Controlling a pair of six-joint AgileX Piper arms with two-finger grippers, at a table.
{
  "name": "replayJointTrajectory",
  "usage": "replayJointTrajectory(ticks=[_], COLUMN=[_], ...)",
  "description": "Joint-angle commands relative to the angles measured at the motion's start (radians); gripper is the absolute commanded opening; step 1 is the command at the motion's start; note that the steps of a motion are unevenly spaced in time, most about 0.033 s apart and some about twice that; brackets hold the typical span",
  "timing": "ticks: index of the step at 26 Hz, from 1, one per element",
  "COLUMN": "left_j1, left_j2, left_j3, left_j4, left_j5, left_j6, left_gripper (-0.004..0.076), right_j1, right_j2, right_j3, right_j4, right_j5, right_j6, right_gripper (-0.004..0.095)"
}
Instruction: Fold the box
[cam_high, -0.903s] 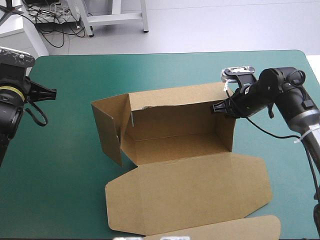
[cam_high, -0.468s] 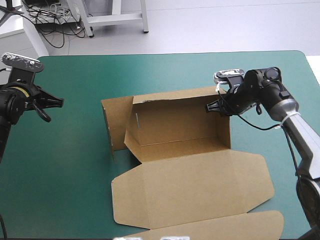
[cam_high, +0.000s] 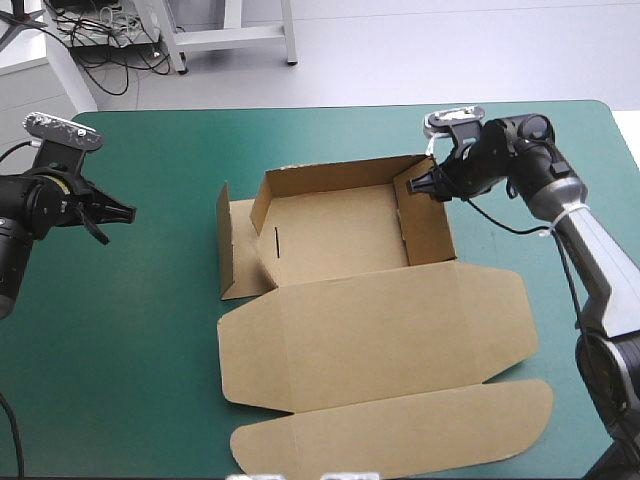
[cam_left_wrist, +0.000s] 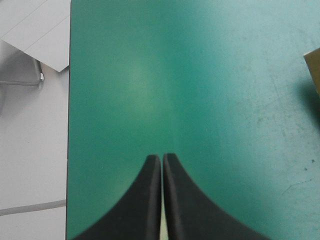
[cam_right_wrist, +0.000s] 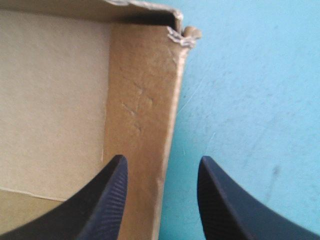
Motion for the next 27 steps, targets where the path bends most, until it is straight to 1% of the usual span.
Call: replayJointTrajectory(ticks=[1, 3, 5, 7, 10, 12, 14, 17, 20, 23, 27], left_j1=[0.001, 0.003, 0.003, 0.017, 0.086, 0.15, 0.22, 0.3, 0.354, 0.37, 0.37], left_j2=[-0.011, -0.002, 0.011, 0.028, 0.054, 0.069, 0.079, 0.085, 0.087, 0.087, 0.087], left_j3=[-0.024, -0.024, -0.024, -0.024, -0.024, -0.024, -0.024, -0.024, -0.024, -0.024, -0.024], left_j4=[0.008, 0.006, 0.006, -0.005, -0.097, -0.185, -0.296, -0.457, -0.565, -0.584, -0.584], left_j5=[-0.033, -0.028, -0.033, -0.035, -0.035, -0.025, -0.012, 0.037, 0.077, 0.139, 0.186], left_j6=[0.001, 0.001, 0.001, -0.003, -0.003, 0.02, 0.066, 0.134, 0.193, 0.206, 0.212], left_gripper=[-0.0003, -0.0003, -0.0003, -0.0003, -0.0003, -0.0003, -0.0003, -0.0003, -0.0003, -0.0003, -0.0003], right_j1=[0.0, 0.0, 0.0, -0.003, -0.009, -0.009, -0.009, -0.009, -0.009, -0.009, -0.009], right_j2=[-0.049, -0.049, -0.051, -0.058, -0.058, -0.056, -0.042, 0.004, 0.076, 0.18, 0.254], right_j3=[-0.171, -0.264, -0.327, -0.354, -0.353, -0.335, -0.322, -0.32, -0.32, -0.32, -0.32], right_j4=[-0.088, -0.154, -0.188, -0.173, -0.124, -0.117, -0.102, -0.067, -0.055, -0.045, -0.041], right_j5=[0.087, 0.18, 0.225, 0.223, 0.223, 0.223, 0.223, 0.22, 0.214, 0.223, 0.223], right_j6=[0.016, 0.016, 0.047, 0.096, 0.1, 0.1, 0.09, 0.089, 0.089, 0.058, 0.058], right_gripper=[0.0422, 0.0422, 0.0422, 0.0422, 0.0422, 0.0422, 0.0422, 0.0422, 0.0421, 0.042, 0.0415])
